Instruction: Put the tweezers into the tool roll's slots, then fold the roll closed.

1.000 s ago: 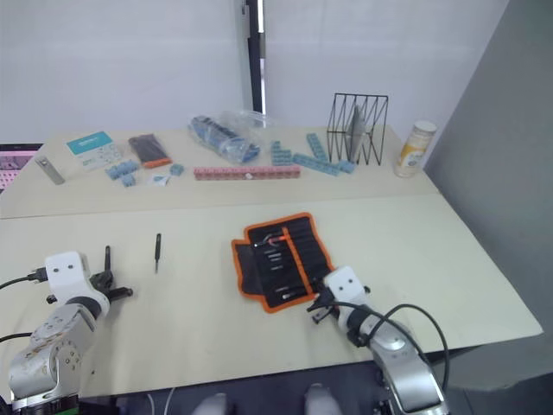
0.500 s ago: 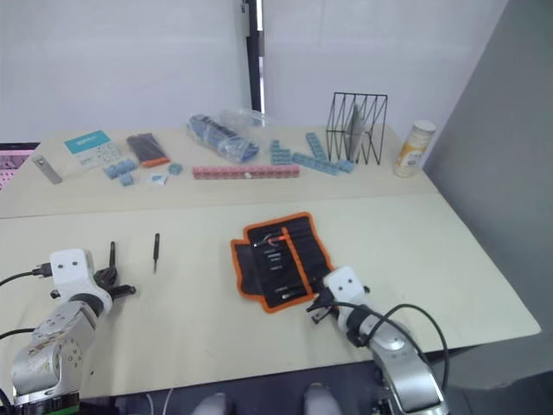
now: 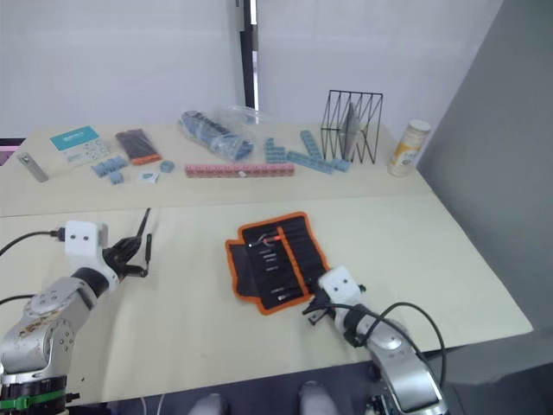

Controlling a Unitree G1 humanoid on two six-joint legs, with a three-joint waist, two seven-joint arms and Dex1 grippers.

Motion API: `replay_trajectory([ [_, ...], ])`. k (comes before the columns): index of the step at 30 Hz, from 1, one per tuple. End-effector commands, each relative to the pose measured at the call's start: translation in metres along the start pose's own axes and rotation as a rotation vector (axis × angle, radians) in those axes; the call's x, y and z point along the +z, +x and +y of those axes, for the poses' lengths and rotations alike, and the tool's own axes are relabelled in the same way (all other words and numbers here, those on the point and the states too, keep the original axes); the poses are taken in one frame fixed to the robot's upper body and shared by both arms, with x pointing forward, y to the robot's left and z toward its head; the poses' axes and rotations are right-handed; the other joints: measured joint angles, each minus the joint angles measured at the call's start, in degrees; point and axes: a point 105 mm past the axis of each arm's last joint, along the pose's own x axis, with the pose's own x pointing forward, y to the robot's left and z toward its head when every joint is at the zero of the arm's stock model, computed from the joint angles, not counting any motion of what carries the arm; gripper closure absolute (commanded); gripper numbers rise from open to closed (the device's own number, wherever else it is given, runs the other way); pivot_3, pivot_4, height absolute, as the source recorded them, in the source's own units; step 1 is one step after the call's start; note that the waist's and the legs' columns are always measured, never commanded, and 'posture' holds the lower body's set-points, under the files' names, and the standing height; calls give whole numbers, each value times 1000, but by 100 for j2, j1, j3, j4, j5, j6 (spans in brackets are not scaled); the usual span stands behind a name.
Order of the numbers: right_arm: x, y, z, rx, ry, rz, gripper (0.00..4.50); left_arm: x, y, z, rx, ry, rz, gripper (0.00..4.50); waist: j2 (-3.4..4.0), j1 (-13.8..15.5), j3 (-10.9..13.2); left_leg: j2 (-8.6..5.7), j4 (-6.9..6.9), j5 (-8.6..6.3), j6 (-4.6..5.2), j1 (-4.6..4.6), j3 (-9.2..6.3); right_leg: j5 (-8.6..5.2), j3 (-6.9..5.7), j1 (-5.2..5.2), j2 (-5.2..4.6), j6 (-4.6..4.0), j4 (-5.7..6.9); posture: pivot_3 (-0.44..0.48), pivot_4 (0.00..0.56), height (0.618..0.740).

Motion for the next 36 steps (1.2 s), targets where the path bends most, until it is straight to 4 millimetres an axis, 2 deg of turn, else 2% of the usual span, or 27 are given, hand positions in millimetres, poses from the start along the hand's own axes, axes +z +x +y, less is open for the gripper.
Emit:
replay_trajectory([
  [1, -25, 3, 19, 72, 56, 106, 4500, 34, 15, -32, -238, 50, -50, 4470, 25, -36, 7, -62, -10, 18, 16, 2, -119, -50, -112, 51, -59, 9, 8, 0, 150, 737],
  [2, -24, 2, 19, 74, 63, 102, 4500, 43, 21, -42, -308, 50, -49, 4470, 29, 4, 15, -101, -2, 34, 10, 28, -202, -99, -160, 35, -74, 13, 29, 0, 150, 737],
  [5, -26, 2, 18, 79, 54, 115, 4500, 58, 30, -72, -481, 78, -19, 4470, 43, 94, 22, -75, -11, 45, -10, -13, -194, -77, -145, -13, -38, 15, 88, 0, 150, 737],
  [7, -26, 2, 18, 80, 46, 119, 4500, 59, 33, -101, -623, 125, 39, 4470, 45, 88, 23, -66, -18, 45, -10, -12, -196, -59, -140, -27, -23, 14, 116, 0, 150, 737],
  [10, -25, 0, 17, 75, 47, 117, 4500, 57, 30, -137, -803, 180, 108, 4470, 87, 50, 51, -61, -35, 44, -9, -7, -185, -64, -121, -33, -14, 11, 117, 0, 150, 737],
  [15, -29, -7, 17, 55, 58, 131, 4500, 46, 18, -164, -987, 284, 257, 4470, 96, 65, 56, -60, -81, 45, -8, 9, -174, -81, -104, -38, -12, 12, 113, 0, 150, 737],
  [20, -34, -13, 19, 25, 76, 142, 4500, 30, 11, -176, -1072, 376, 383, 4470, 99, 91, 58, -62, -88, 44, -9, 5, -175, -88, -102, -36, -12, 13, 102, 0, 150, 737],
  [28, -41, -28, 25, -4, 91, 175, 4500, 7, 19, -187, -1043, 510, 478, 4470, 101, 142, 59, -64, -89, 44, -8, 0, -174, -89, -98, -33, -12, 15, 95, 0, 150, 737],
  [36, -41, -26, 25, -19, 92, 180, 4500, 11, 34, -191, -991, 608, 443, 4470, 101, 138, 59, -62, -79, 44, -8, 3, -173, -89, -90, -32, -5, 16, 106, 0, 150, 737],
])
